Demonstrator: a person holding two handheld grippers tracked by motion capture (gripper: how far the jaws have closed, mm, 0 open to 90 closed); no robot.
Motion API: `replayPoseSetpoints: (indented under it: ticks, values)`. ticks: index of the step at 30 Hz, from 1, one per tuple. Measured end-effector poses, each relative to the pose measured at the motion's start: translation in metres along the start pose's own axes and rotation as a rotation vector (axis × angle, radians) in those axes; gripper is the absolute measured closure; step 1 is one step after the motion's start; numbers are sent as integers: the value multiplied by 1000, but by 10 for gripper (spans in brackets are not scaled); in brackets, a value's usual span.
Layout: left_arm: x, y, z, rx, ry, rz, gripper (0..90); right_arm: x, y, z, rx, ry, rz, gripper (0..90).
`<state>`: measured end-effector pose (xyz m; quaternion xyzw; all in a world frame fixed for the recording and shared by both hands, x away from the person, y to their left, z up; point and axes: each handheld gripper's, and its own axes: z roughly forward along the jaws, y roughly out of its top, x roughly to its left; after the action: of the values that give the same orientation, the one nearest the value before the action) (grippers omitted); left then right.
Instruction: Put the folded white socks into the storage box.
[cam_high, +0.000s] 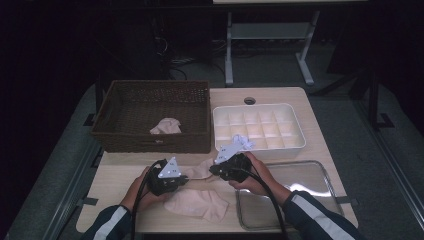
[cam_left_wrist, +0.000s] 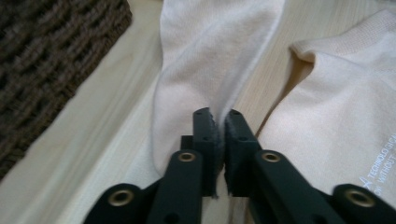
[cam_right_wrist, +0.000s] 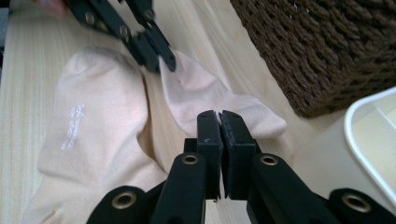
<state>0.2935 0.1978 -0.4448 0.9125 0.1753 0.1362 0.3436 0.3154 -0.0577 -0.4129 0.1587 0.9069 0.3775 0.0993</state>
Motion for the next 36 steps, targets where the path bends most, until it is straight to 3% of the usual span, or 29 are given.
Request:
replayPoseSetpoints:
  ticks: [3,6,11,13,19,24,30,32,36]
  values:
    - [0,3,-7,-39,8,6,881,-2,-1,-1,5,2,5,866]
    - [-3,10,-24,-141,0,27,879,-5,-3,-3,24,13,22,866]
    - [-6,18,-33,-179,-1,48,880,-9,-4,-5,25,21,29,866]
    - [-7,24,-35,-187,-20,50,882,-10,-5,-5,27,22,41,865]
    - [-5,33,-29,-173,-4,29,883,-10,-4,-2,15,-33,56,819]
    - [6,41,-15,-135,19,-25,884,-8,-4,-9,-7,-53,20,855]
    - [12,48,-4,-104,38,-47,887,-3,-4,-18,-31,-59,-2,860]
    - [13,50,3,-58,42,-43,889,2,-4,-19,-31,-64,-20,857]
    - [15,47,5,-21,28,-61,890,1,-5,-20,-30,-68,-25,849]
